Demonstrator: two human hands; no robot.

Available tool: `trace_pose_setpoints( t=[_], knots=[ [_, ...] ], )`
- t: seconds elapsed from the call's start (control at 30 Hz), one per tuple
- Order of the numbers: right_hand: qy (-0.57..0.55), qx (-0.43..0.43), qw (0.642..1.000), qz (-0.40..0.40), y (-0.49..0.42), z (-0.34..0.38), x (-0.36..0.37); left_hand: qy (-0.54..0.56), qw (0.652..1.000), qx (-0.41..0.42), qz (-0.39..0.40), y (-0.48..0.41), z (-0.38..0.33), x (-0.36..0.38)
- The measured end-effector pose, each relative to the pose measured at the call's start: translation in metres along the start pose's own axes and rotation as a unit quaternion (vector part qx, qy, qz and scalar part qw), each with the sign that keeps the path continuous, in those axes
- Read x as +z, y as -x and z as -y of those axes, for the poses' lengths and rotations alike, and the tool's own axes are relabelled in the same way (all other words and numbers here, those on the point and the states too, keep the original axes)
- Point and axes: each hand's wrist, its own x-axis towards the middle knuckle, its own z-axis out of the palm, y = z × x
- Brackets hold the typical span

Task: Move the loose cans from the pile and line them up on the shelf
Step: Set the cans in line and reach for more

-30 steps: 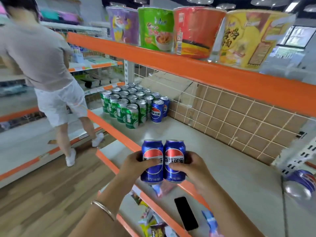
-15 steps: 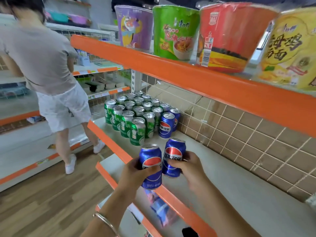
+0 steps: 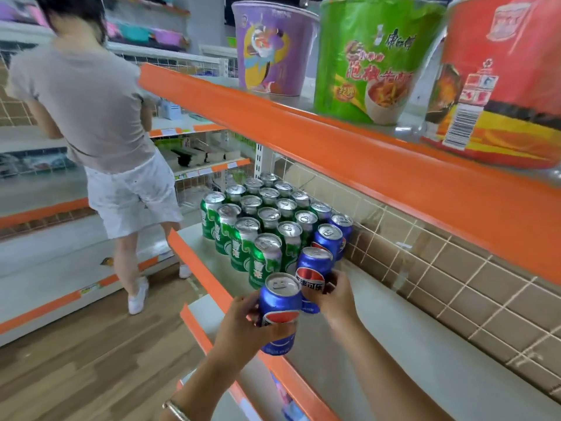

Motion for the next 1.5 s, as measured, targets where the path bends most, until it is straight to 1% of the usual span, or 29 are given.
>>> trace_pose_setpoints(
  t=[0.13,0.23,0.27,0.33,0.37,0.4,0.57,0.67,0.7,0.73,0.8,0.87,0.9,0.93,1.03,1.13,1.27,1.33,1.4,1.5],
  knots=[
    [0.015,-0.041,0.999,-0.021,-0.019,-0.008,0.013,-0.026,0.998,0.016,0.055,-0.01,0.01,-0.002],
    [0.061,-0.068,0.995,-0.039,-0.026,-0.013,0.02,-0.019,0.996,0.033,0.085,-0.018,0.014,-0.007],
    [0.09,-0.071,0.992,-0.056,-0.025,-0.011,0.022,-0.016,0.995,0.035,0.088,-0.021,0.015,-0.008],
    [0.195,-0.072,0.974,-0.092,-0.023,-0.011,0.024,-0.016,0.995,0.04,0.092,-0.028,0.016,-0.009],
    [0.231,-0.059,0.965,-0.107,-0.021,-0.01,0.024,-0.015,0.995,0.044,0.091,-0.03,0.016,-0.009],
    [0.245,-0.051,0.962,-0.113,-0.022,-0.01,0.023,-0.013,0.995,0.046,0.09,-0.033,0.017,-0.01],
    [0.221,-0.059,0.966,-0.117,-0.017,-0.005,0.027,0.013,0.993,0.046,0.105,-0.041,0.025,-0.004],
    [0.179,-0.085,0.974,-0.112,-0.005,-0.004,0.023,0.026,0.993,0.049,0.102,-0.042,0.03,0.002],
    [0.167,-0.081,0.977,-0.108,0.0,-0.003,0.019,0.026,0.993,0.054,0.102,-0.043,0.031,0.004],
    [0.151,-0.064,0.982,-0.096,0.005,-0.003,0.015,0.021,0.993,0.062,0.101,-0.044,0.03,0.005],
    [0.108,-0.022,0.994,-0.019,0.018,0.002,0.006,0.032,0.993,0.06,0.097,-0.048,0.028,0.008],
    [0.111,-0.007,0.99,0.09,0.032,0.009,0.004,0.049,0.993,0.051,0.098,-0.051,0.029,0.01],
    [0.13,-0.003,0.983,0.129,0.036,0.011,0.005,0.048,0.993,0.05,0.093,-0.052,0.03,0.011],
    [0.145,-0.006,0.979,0.146,0.04,0.012,0.008,0.041,0.995,0.047,0.084,-0.052,0.033,0.012],
    [0.18,-0.039,0.976,0.115,0.039,0.006,0.016,0.011,0.997,0.056,0.058,-0.049,0.039,0.012],
    [0.202,-0.045,0.975,0.081,0.039,-0.001,0.023,-0.006,0.997,0.043,0.061,-0.048,0.039,0.007],
    [0.196,-0.066,0.978,-0.017,0.034,-0.007,0.024,-0.033,0.998,0.04,0.041,-0.05,0.04,0.004],
    [0.209,-0.078,0.974,-0.031,0.03,-0.01,0.025,-0.04,0.998,0.027,0.04,-0.05,0.042,0.003],
    [0.209,-0.077,0.974,-0.034,0.028,-0.014,0.029,-0.065,0.997,0.033,0.038,-0.051,0.043,0.004],
    [0.186,-0.08,0.976,-0.082,0.026,-0.023,0.042,-0.118,0.991,0.059,0.025,-0.056,0.037,0.004]
  ],
)
